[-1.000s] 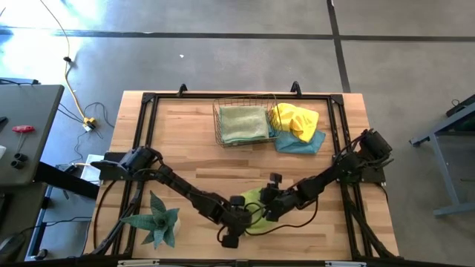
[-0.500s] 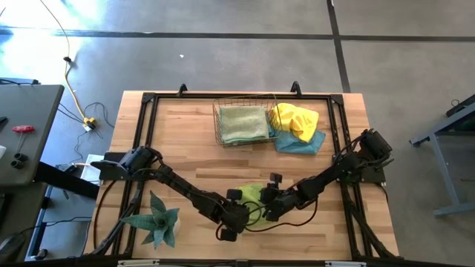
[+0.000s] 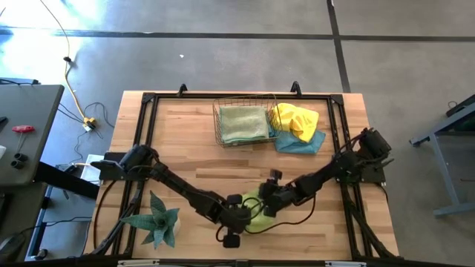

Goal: Fold microfiber towels
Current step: Fold the green towel

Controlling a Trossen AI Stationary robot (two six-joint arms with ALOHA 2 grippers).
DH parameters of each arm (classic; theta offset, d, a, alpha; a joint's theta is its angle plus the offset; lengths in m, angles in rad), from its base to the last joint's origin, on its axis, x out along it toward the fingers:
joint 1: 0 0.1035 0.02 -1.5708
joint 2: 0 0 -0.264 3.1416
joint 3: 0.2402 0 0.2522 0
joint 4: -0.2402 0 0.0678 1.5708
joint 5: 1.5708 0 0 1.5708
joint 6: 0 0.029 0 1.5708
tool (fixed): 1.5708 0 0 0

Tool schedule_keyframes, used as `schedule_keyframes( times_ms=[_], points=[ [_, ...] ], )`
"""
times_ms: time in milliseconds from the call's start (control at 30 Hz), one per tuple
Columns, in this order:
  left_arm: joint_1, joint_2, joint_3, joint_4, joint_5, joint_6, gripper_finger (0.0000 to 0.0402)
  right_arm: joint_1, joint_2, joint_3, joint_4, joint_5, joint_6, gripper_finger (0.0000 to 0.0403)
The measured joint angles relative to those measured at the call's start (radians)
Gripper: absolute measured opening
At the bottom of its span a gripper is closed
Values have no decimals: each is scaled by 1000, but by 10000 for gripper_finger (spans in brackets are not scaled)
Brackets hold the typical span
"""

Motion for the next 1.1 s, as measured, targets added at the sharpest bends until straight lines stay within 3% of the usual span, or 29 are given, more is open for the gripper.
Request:
schedule_keyframes(
  times_ms=[200,300,400,767,967,1100],
  points=[
    [-11,0,0,-42,-14,-2,9,-8,0,0,17,-2,0,151],
    [-5,0,0,-48,-15,-1,21,-1,0,0,50,-57,17,151],
    [-3,0,0,-52,-27,0,40,16,0,0,70,-99,42,151],
    [0,0,0,-52,-21,35,142,46,4,0,25,-87,44,151],
    [-14,1,1,-55,38,-12,166,46,55,1,74,-102,47,151],
    [-43,7,2,-64,-53,48,168,48,79,2,134,-108,51,151]
  ],
)
